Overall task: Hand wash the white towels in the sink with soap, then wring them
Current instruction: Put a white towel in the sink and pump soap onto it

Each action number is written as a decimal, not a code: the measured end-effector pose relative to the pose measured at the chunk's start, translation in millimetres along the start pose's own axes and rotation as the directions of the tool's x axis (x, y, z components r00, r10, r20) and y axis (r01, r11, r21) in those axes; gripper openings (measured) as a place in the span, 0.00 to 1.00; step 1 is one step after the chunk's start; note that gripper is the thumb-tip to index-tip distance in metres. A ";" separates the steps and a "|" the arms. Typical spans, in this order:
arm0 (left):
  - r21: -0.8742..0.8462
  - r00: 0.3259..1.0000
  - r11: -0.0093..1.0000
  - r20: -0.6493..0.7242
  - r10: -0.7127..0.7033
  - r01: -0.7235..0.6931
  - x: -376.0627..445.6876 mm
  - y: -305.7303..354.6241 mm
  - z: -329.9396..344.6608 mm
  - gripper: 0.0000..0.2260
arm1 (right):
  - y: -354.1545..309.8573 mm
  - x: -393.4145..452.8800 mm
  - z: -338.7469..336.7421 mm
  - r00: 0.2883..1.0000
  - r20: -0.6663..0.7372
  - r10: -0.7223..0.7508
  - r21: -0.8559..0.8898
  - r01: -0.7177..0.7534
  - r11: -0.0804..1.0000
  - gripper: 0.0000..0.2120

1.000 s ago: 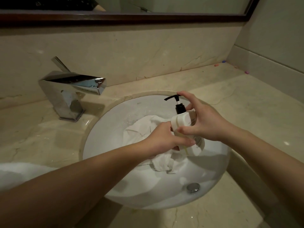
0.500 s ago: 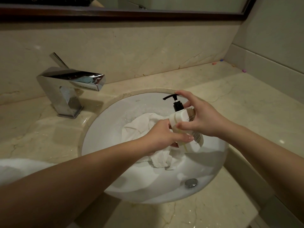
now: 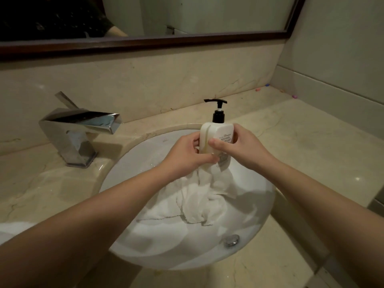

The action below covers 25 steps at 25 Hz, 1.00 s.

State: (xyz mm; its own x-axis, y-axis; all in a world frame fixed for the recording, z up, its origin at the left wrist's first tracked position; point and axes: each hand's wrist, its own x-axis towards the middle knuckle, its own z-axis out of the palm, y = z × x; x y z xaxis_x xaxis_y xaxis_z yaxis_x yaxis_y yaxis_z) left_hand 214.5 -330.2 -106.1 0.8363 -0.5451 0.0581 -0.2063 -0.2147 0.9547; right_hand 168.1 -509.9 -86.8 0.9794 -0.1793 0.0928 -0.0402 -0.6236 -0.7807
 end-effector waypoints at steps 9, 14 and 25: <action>0.112 0.995 0.988 0.010 0.103 -0.104 93.8 36.6 1.2 0.21 | 6.4 74.0 -43.0 0.988 -0.146 0.050 0.189 -0.022 0.982 0.28; 0.103 0.994 0.991 -0.049 0.093 -0.087 142.3 26.5 21.3 0.20 | 26.0 106.3 -50.5 0.965 -0.249 0.078 0.181 -0.033 0.983 0.24; 0.227 0.995 0.974 -0.090 0.044 -0.022 190.2 4.4 32.3 0.29 | 47.2 146.0 -51.3 0.951 -0.288 0.111 0.101 -0.085 0.991 0.47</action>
State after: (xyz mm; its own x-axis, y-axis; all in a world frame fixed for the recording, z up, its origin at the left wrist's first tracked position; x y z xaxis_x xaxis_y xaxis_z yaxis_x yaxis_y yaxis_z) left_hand 356.2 -461.0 -100.3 0.8688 -0.4789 0.1257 -0.3345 -0.3807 0.8621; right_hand 299.0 -604.6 -78.4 0.8702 -0.4587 0.1797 -0.1028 -0.5258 -0.8444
